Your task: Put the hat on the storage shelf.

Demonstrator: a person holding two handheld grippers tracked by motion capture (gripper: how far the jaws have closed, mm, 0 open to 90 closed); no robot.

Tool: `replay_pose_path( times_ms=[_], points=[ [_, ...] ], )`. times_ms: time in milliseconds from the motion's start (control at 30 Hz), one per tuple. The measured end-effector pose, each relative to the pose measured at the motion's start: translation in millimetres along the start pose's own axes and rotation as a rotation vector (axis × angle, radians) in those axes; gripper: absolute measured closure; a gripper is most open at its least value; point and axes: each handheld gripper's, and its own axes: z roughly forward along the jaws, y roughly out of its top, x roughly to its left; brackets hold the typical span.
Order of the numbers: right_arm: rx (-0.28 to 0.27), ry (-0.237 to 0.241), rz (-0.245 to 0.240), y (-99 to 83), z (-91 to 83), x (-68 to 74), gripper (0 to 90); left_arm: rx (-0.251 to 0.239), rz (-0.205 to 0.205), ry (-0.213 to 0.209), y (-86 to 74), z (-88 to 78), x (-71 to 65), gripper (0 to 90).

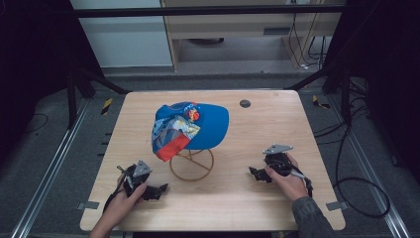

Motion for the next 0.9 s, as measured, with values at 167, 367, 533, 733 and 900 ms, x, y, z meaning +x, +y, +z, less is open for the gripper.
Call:
replay_pose_path(
  times_ms=[167,367,533,733,900],
  points=[
    [-0.004,0.006,0.014,-0.6,2.8,2.4,9.5,0.0,0.0,0.0,0.0,0.0,0.0,0.0],
    [-0.003,0.009,0.016,-2.4,6.4,5.2,9.2,0.0,0.0,0.0,0.0,0.0,0.0,0.0],
    [-0.004,0.005,0.024,-4.5,8.4,6.9,8.7,0.0,-0.001,0.0,0.0,0.0,0.0,0.0],
    [-0.015,-0.008,0.025,-6.0,9.1,8.6,8.1,0.0,-0.001,0.0,0.0,0.0,-0.1,0.0],
    [-0.027,-0.044,-0.001,-9.0,10.2,13.0,7.6,0.0,-0.001,-0.001,0.0,0.0,-0.1,0.0]
  ],
)
